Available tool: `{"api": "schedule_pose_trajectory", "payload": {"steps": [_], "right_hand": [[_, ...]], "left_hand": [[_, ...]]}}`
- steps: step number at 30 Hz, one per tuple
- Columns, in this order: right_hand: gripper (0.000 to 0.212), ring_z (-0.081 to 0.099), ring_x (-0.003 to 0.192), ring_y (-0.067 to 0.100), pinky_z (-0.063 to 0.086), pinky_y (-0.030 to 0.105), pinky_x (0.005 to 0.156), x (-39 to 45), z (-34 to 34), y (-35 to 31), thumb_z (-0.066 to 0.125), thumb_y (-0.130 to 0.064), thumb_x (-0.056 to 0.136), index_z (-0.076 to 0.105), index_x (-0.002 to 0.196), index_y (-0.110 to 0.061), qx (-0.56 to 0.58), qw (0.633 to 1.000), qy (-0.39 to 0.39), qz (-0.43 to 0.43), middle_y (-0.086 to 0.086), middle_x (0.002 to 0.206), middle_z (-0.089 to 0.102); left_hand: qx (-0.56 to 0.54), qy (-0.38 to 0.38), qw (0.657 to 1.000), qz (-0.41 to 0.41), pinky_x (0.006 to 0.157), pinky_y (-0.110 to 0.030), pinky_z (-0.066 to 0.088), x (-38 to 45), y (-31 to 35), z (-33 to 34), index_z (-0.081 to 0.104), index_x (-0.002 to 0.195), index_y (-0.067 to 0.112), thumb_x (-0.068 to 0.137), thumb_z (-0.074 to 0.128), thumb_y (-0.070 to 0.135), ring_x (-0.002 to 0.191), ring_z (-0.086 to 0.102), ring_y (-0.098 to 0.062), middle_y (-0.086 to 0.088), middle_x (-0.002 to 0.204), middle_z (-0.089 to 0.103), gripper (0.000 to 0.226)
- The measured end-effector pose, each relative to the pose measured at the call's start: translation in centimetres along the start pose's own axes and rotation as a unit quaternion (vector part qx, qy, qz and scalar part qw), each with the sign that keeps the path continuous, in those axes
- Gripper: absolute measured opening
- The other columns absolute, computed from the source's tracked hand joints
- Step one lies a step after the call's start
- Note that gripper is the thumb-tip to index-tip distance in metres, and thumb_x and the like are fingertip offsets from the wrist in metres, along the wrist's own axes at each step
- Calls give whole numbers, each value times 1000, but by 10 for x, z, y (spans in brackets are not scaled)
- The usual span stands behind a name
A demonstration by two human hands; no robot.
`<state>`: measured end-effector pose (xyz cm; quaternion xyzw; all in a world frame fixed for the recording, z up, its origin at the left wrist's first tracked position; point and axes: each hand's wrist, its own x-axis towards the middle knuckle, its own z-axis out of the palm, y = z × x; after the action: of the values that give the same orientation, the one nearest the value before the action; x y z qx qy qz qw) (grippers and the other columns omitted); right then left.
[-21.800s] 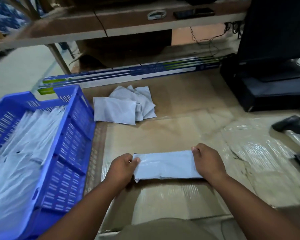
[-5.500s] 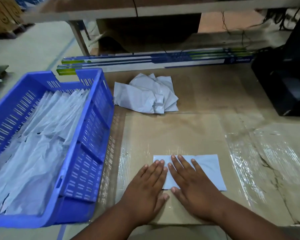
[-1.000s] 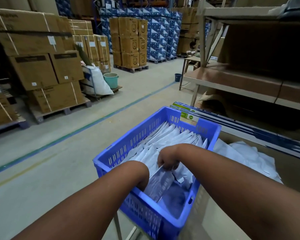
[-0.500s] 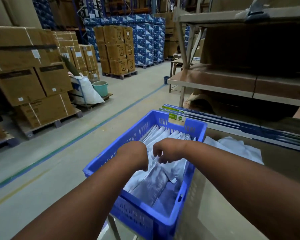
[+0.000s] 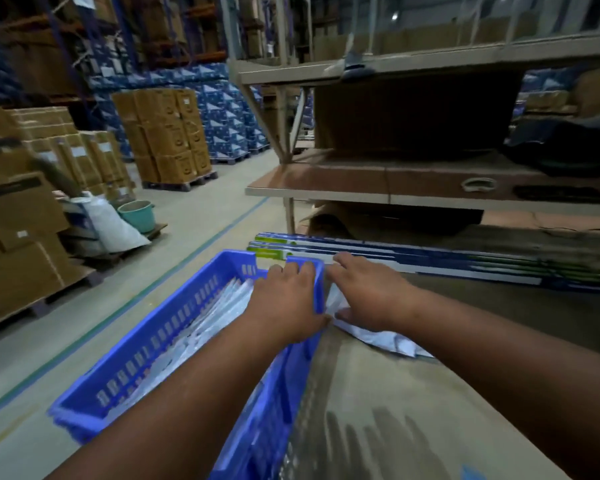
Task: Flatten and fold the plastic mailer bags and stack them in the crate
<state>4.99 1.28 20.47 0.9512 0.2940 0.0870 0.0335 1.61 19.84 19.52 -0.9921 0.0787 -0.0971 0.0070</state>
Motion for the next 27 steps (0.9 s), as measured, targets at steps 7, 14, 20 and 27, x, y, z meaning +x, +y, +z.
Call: {"api": "schedule_pose_trajectory", "payload": {"steps": [7,14,20,27], "right_hand": [[97,25,155,37,30,55,120,-62,87,80,66,-67,85,18,162,-32,24,993,-49,106,11,171,11],[77,44,137,34,44,49,106,-74,169,111,65,-60,90,34,152,-28,78,985,-62,140,8,156,35],[49,60,115,31,52,41,89,-21,202,120,60,-52,96,55,136,-24,206,944,-14,257,7,137,49],[44,59,125,31,52,38,92,10,233,133,63,-31,97,52,139,-20,273,905,-28,325,10,141,49]], "left_hand": [[2,-107,993,41,121,-59,32,21,73,65,9,167,23,81,73,67,157,21,-38,-16,174,7,116],[79,-154,983,65,108,-57,43,31,106,122,20,159,19,85,72,60,145,37,-40,-16,166,19,100],[69,-184,979,44,97,-49,52,32,100,138,42,144,22,84,63,55,128,51,-37,-7,154,37,71],[26,-191,981,4,109,-44,47,19,95,132,46,149,26,91,64,57,140,44,-32,-3,158,36,69]]}}
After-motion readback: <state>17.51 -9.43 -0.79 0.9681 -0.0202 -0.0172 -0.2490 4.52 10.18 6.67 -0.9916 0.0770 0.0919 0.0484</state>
